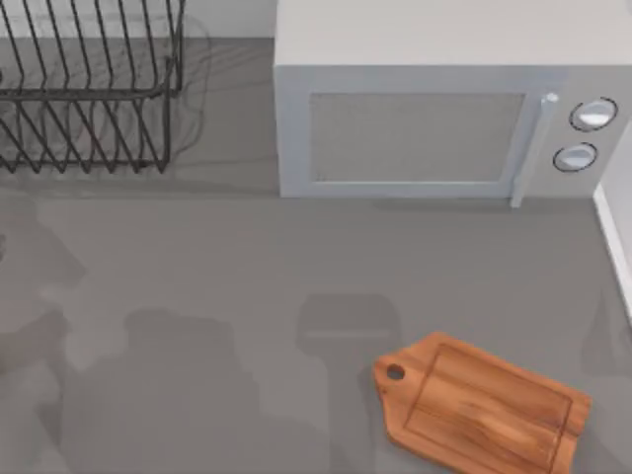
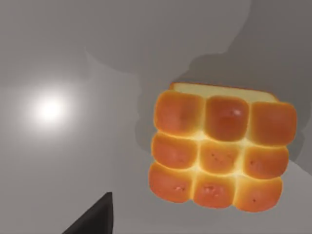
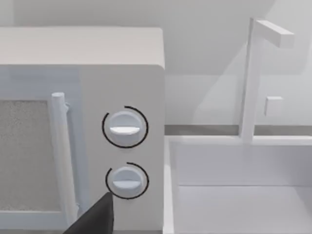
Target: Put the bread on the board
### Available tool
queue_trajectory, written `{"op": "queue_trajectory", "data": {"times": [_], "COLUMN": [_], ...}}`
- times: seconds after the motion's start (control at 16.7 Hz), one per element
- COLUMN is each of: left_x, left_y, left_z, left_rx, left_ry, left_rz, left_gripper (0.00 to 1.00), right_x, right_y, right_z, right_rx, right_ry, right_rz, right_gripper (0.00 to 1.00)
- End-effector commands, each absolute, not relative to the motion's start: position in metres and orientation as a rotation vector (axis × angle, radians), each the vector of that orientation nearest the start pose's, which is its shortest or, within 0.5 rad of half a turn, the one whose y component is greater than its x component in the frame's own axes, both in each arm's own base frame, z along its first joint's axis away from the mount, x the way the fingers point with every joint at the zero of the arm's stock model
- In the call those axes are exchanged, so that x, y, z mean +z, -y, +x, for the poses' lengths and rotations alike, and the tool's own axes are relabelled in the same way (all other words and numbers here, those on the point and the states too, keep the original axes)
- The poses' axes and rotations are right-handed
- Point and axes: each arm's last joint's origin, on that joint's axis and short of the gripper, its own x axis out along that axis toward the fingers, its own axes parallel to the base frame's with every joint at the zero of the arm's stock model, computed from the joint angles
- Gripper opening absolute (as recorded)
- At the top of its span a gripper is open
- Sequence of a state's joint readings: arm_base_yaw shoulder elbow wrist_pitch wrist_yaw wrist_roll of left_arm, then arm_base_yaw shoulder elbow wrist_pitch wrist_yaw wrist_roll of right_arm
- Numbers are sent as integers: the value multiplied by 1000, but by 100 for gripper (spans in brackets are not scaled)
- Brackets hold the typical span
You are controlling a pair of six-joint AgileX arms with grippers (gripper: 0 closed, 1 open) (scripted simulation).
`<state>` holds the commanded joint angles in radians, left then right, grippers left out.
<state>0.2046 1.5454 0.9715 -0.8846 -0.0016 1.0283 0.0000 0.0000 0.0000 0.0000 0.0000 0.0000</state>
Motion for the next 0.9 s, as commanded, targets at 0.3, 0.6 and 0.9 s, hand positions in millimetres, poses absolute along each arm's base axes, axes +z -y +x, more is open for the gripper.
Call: {"op": "queue_trajectory", "data": {"times": [0.3,0.6,0.9], "left_x": [172,171,133], "left_y": [-67,-65,-67], "left_z": [285,285,287], "left_rx": [-708,-710,-705], "left_ry": [-1454,-1452,-1450], "left_rz": [710,713,711], "left_gripper": [100,100,100], "right_x": [160,160,160], "right_y": [1,1,1], "right_z": [106,106,106], "right_rx": [0,0,0], "right_ry": [0,0,0], "right_rz": [0,0,0], "right_gripper": [100,100,100]}}
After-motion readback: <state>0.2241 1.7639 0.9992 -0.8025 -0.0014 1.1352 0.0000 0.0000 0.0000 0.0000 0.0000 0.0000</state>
